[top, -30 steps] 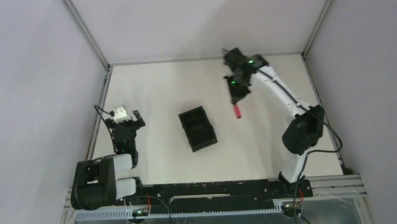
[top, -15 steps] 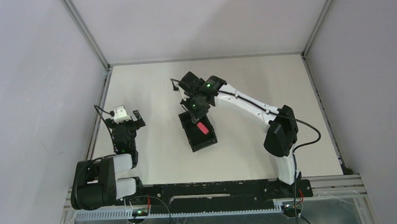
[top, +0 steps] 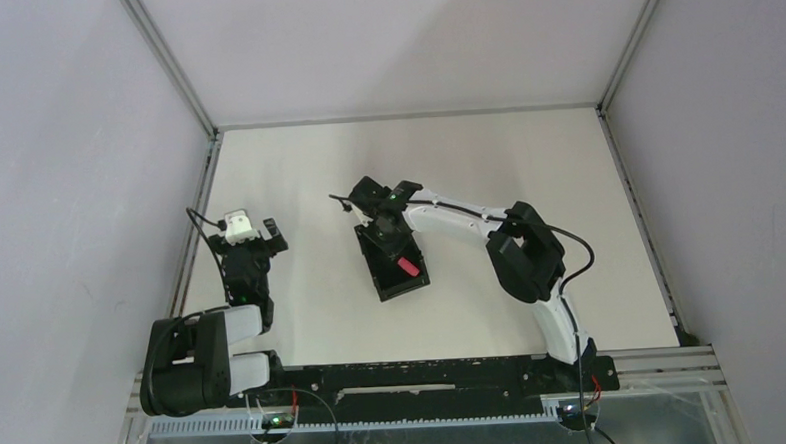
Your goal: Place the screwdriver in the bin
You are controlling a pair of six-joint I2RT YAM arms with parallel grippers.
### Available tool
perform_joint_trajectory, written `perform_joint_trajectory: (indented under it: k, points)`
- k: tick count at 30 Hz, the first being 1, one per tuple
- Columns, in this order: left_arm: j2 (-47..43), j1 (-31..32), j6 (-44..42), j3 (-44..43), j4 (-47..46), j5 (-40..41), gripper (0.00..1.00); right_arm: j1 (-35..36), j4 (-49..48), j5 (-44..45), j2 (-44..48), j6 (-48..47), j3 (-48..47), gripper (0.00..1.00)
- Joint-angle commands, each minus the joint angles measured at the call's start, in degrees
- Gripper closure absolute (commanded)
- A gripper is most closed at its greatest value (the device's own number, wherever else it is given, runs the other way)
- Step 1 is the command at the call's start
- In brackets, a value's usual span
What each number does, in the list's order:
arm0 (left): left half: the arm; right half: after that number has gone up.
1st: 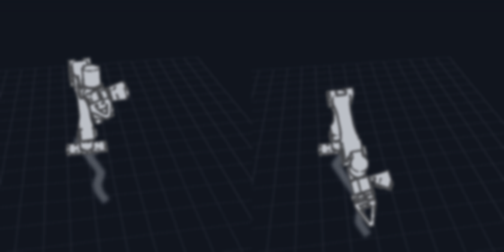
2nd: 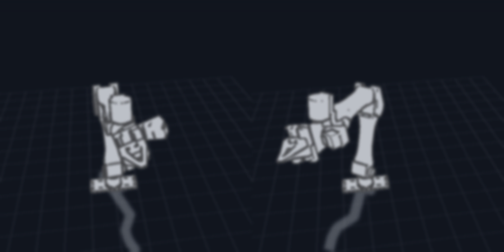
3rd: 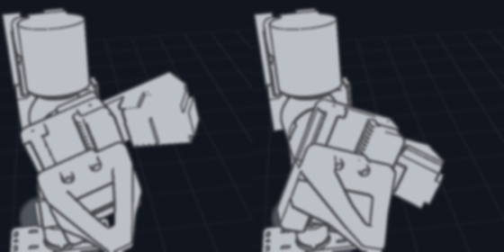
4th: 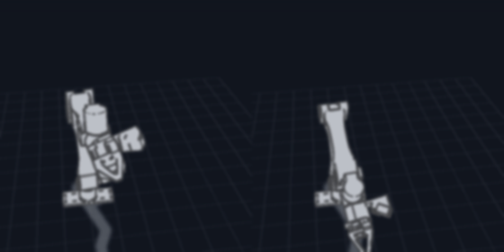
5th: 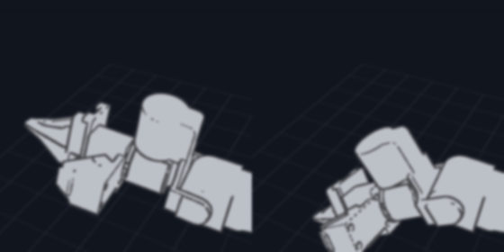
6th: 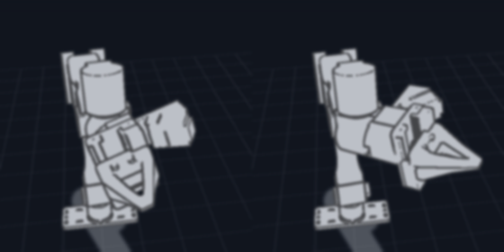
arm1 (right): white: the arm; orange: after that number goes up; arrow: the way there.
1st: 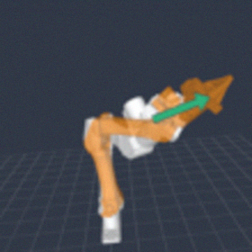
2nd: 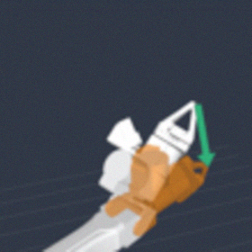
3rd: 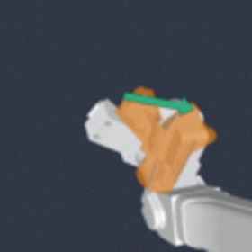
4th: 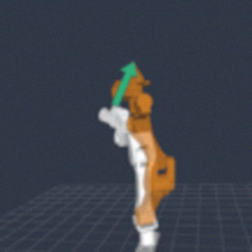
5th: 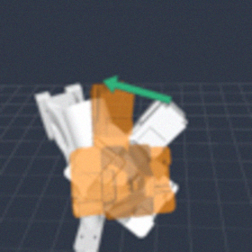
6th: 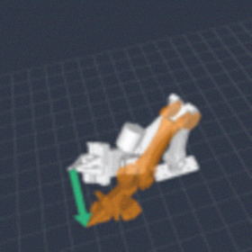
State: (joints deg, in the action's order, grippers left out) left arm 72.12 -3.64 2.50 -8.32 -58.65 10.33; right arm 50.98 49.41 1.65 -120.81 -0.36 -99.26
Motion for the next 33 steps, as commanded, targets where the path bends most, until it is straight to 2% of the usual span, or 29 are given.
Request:
perform_joint_trajectory:
  k: [1,4,13,15,16,17,21,25,33]
  points:
    - [0.0,0.3,-1.0,-2.7,-2.0,0.1,0.00,0.9,-3.0,2.3,0.8,-0.5,0.3,0.70]
    - [0.0,0.2,-1.1,-2.7,-2.0,0.2,0.00,1.6,-3.0,3.1,2.2,0.1,0.1,0.61]
    - [0.0,0.3,-1.1,-2.7,-2.0,0.2,0.00,2.2,-3.4,6.8,14.0,1.9,0.0,0.55]
    - [0.0,0.3,-1.0,-2.7,-2.0,0.2,0.00,2.2,-4.4,7.6,17.7,1.8,1.4,0.42]
    - [0.0,0.3,-1.0,-2.7,-2.0,0.2,0.00,2.1,-5.0,8.1,19.7,1.8,2.3,0.20]
    - [0.0,0.3,-1.0,-2.7,-2.0,0.2,0.00,2.1,-5.7,8.4,21.7,1.6,3.6,0.03]
    - [0.0,0.3,-1.0,-2.7,-2.0,0.1,0.00,0.7,-10.6,7.5,30.4,1.2,10.8,0.00]
    - [0.0,0.3,-1.0,-2.7,-2.1,0.2,0.00,-2.8,-19.4,3.5,40.3,4.5,22.7,0.00]
    - [0.0,0.3,-1.0,-2.7,-2.0,0.1,0.00,-16.8,-31.8,-1.0,59.6,13.7,46.0,0.00]
